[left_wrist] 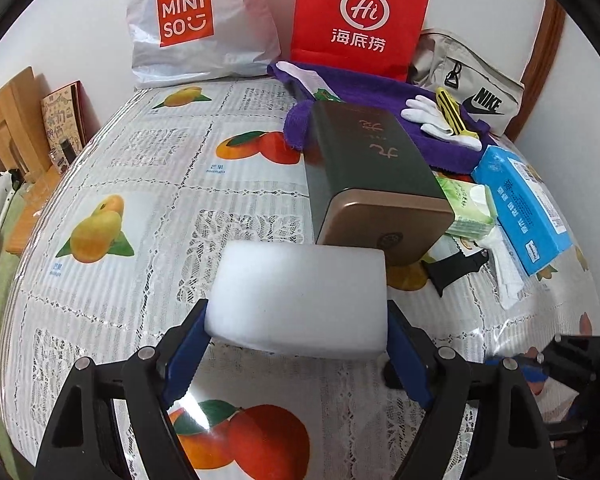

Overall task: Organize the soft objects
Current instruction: 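Grasp the black watch strap with the right tool while the left tool holds the foam block, then carry the foam block and watch strap with both tools over the purple towel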

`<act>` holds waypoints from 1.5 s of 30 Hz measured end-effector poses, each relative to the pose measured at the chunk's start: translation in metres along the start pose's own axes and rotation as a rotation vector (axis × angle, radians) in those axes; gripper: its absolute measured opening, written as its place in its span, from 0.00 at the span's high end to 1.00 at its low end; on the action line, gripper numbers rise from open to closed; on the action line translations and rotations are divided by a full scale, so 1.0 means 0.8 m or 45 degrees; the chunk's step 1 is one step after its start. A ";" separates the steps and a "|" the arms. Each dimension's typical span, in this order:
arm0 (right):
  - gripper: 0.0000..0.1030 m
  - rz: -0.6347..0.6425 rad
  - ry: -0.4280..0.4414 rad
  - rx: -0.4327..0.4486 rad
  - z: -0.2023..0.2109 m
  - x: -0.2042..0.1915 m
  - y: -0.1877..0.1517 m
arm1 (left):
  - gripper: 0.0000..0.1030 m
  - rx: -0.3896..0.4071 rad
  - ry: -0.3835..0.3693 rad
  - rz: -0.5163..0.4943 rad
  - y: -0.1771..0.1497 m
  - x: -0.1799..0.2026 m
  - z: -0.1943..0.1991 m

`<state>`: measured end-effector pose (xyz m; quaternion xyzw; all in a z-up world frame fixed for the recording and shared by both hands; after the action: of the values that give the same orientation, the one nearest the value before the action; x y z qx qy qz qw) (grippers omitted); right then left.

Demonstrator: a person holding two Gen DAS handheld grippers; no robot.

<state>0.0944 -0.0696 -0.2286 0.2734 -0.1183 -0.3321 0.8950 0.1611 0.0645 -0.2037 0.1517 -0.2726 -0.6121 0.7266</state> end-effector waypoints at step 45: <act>0.81 -0.345 -0.272 0.106 0.117 0.122 -0.090 | 0.21 0.065 -0.054 -0.013 -0.004 0.048 0.044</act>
<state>0.0928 -0.2177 -0.1893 0.2868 -0.1882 -0.4718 0.8122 0.1422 0.0304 -0.1688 0.1585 -0.3028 -0.6117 0.7134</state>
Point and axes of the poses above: each gripper's, at about its wrist camera, not at the fingertips, and z roughly against the way its jaws point, x to its right, y to its top, the point moved 8 cm from there along -z, roughly the way its jaws point, and after that the axes turned 10 degrees about z, right-handed, at the moved point
